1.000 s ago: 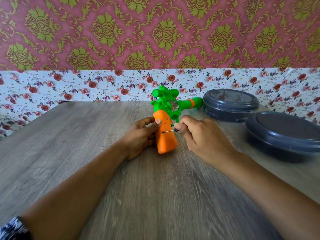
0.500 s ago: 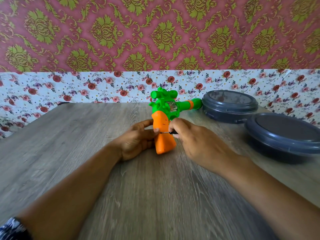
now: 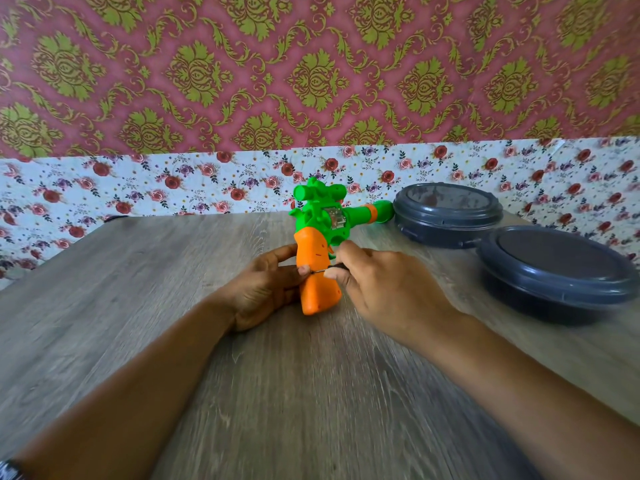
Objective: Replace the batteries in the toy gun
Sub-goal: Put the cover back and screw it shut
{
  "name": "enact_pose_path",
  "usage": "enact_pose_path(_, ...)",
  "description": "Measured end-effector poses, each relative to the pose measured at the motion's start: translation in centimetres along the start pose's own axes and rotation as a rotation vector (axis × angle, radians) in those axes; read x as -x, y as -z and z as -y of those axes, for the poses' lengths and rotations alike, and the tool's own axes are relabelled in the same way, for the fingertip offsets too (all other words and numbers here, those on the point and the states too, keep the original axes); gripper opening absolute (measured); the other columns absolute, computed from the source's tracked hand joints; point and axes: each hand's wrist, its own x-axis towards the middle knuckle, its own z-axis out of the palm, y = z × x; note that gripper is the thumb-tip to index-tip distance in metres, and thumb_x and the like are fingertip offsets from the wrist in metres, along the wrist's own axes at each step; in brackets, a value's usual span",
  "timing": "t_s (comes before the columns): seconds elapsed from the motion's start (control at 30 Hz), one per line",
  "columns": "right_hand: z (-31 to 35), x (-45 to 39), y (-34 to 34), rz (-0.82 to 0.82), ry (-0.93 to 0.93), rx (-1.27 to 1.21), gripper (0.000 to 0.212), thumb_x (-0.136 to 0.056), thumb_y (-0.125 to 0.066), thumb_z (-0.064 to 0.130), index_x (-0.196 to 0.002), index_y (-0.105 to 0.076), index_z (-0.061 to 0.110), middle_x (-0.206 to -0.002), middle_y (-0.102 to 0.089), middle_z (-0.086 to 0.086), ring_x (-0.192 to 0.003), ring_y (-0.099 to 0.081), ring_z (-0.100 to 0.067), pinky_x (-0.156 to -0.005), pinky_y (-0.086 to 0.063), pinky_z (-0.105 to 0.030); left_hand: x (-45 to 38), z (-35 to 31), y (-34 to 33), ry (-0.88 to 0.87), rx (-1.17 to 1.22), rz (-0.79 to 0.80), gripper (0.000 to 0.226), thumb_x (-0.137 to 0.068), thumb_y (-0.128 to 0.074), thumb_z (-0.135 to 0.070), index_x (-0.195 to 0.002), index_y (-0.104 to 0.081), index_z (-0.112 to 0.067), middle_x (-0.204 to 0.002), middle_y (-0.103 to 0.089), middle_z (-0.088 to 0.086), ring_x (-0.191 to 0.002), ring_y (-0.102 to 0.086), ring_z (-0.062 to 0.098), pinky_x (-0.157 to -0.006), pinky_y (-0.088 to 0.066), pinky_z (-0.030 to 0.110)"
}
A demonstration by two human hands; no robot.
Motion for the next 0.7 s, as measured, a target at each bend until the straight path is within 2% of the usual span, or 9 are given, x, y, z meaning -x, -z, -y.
enact_pose_path(0.07, 0.0, 0.0, 0.2, 0.056, -0.034, 0.001, 0.046, -0.091, -0.021, 0.051, -0.096, -0.048, 0.014, -0.078, -0.067, -0.006, -0.059, -0.061, -0.033, -0.046, -0.041, -0.033, 0.0, 0.0, -0.1, -0.002, 0.004, -0.008, 0.1, -0.041, -0.092, -0.034, -0.129, -0.051, -0.011, -0.116, -0.066, 0.016, -0.099, -0.067, 0.026, -0.079, -0.057, 0.038)
enact_pose_path(0.13, -0.1, 0.0, 0.6, 0.107, -0.043, -0.02, 0.041, -0.093, -0.022, 0.053, -0.104, -0.038, 0.017, -0.09, -0.062, -0.001, -0.066, -0.059, -0.029, -0.054, -0.043, -0.034, 0.0, 0.0, -0.1, 0.004, 0.0, -0.016, 0.1, -0.039, -0.093, -0.035, -0.127, -0.051, -0.012, -0.116, -0.066, 0.017, -0.099, -0.067, 0.025, -0.078, -0.057, 0.036)
enact_pose_path(0.23, 0.1, 0.0, 1.0, 0.162, -0.021, -0.072, 0.025, -0.097, -0.026, 0.04, -0.108, -0.033, 0.019, -0.09, -0.05, 0.002, -0.058, -0.048, -0.021, -0.053, -0.037, -0.033, 0.0, 0.0, 0.0, 0.004, 0.002, -0.017, 0.1, -0.042, -0.092, -0.033, -0.13, -0.05, -0.011, -0.117, -0.065, 0.017, -0.1, -0.067, 0.025, -0.077, -0.057, 0.037)
enact_pose_path(0.3, 0.3, -0.1, 1.2, 0.186, -0.013, -0.083, 0.019, -0.098, -0.028, 0.034, -0.108, -0.034, 0.018, -0.094, -0.052, -0.001, -0.056, -0.044, -0.021, -0.053, -0.035, -0.033, 0.1, 0.1, 0.0, 0.002, 0.001, -0.024, 0.093, -0.046, -0.091, -0.028, -0.129, -0.051, -0.012, -0.111, -0.068, 0.015, -0.095, -0.069, 0.024, -0.075, -0.058, 0.036)
enact_pose_path(0.37, 0.6, -0.3, 1.2, 0.202, -0.035, -0.084, 0.018, -0.099, -0.03, 0.031, -0.109, -0.034, 0.017, -0.1, -0.057, -0.005, -0.06, -0.047, -0.026, -0.057, -0.04, -0.036, 0.1, 0.0, -0.1, -0.004, -0.005, -0.038, 0.08, -0.059, -0.083, -0.017, -0.131, -0.049, -0.01, -0.109, -0.069, 0.014, -0.093, -0.069, 0.023, -0.075, -0.058, 0.036)
enact_pose_path(0.47, 0.7, -0.5, 1.0, 0.182, -0.045, -0.049, 0.021, -0.099, -0.032, 0.032, -0.109, -0.036, 0.014, -0.098, -0.061, -0.009, -0.069, -0.056, -0.035, -0.057, -0.042, -0.038, 0.1, 0.0, -0.2, -0.011, 0.008, -0.019, 0.075, -0.061, -0.081, -0.016, -0.129, -0.05, -0.01, -0.11, -0.069, 0.013, -0.095, -0.069, 0.023, -0.078, -0.058, 0.038)
enact_pose_path(0.57, 0.3, -0.3, 0.5, 0.083, -0.046, 0.034, 0.028, -0.097, -0.034, 0.038, -0.099, -0.044, 0.012, -0.078, -0.066, -0.012, -0.059, -0.059, -0.036, -0.048, -0.033, -0.032, 0.1, 0.0, -0.5, -0.01, -0.008, -0.024, 0.06, -0.071, -0.062, -0.009, -0.13, -0.048, -0.008, -0.102, -0.072, 0.009, -0.09, -0.07, 0.021, -0.078, -0.058, 0.037)
enact_pose_path(0.63, 0.1, -0.2, 0.5, 0.067, -0.093, 0.084, 0.038, -0.095, -0.028, 0.047, -0.094, -0.046, 0.013, -0.07, -0.065, -0.01, -0.059, -0.061, -0.035, -0.047, -0.033, -0.031, 0.0, 0.1, -0.4, -0.016, -0.013, -0.021, 0.072, -0.063, -0.077, -0.014, -0.129, -0.048, -0.009, -0.102, -0.072, 0.01, -0.09, -0.07, 0.021, -0.077, -0.058, 0.036)
enact_pose_path(0.7, -0.1, -0.1, 0.5, 0.136, -0.117, 0.058, 0.036, -0.095, -0.026, 0.048, -0.101, -0.042, 0.016, -0.08, -0.064, -0.004, -0.07, -0.062, -0.032, -0.053, -0.036, -0.032, -0.1, 0.1, -0.2, -0.014, -0.015, -0.016, 0.092, -0.044, -0.092, -0.028, -0.125, -0.051, -0.012, -0.104, -0.072, 0.011, -0.092, -0.07, 0.022, -0.075, -0.058, 0.036)
